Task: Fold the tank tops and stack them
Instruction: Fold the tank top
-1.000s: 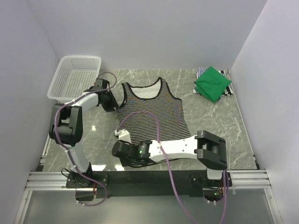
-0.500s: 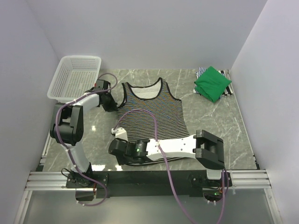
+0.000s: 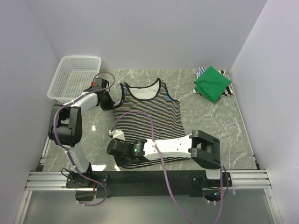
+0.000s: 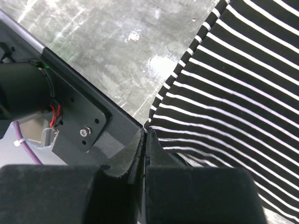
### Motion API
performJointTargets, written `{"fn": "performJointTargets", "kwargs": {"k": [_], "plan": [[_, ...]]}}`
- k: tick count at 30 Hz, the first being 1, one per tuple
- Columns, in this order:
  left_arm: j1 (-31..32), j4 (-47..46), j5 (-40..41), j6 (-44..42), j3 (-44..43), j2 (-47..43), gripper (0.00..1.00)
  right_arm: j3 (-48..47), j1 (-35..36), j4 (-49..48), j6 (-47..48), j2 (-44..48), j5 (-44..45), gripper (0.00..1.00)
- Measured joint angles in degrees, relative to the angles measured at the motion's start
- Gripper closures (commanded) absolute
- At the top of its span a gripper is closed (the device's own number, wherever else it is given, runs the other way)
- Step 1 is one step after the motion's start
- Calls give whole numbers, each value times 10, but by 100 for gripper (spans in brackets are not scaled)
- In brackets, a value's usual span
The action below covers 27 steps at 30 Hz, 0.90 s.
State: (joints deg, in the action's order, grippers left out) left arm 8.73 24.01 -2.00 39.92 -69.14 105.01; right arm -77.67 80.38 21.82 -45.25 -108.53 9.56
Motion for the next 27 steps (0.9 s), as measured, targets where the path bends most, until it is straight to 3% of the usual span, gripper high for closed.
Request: {"fn": "performJointTargets", "kwargs": {"k": [11,17,27], "plan": [[8,36,13,11,-76,-17,99,63,-17,-52,1,81,-3,100],[61,54,36,22,-131,-5,99,151,-38,-83,-15,147,-7,100],[143,55,53,47,-246,94,99,310,-69,-126,-58,257,-10,100]]}}
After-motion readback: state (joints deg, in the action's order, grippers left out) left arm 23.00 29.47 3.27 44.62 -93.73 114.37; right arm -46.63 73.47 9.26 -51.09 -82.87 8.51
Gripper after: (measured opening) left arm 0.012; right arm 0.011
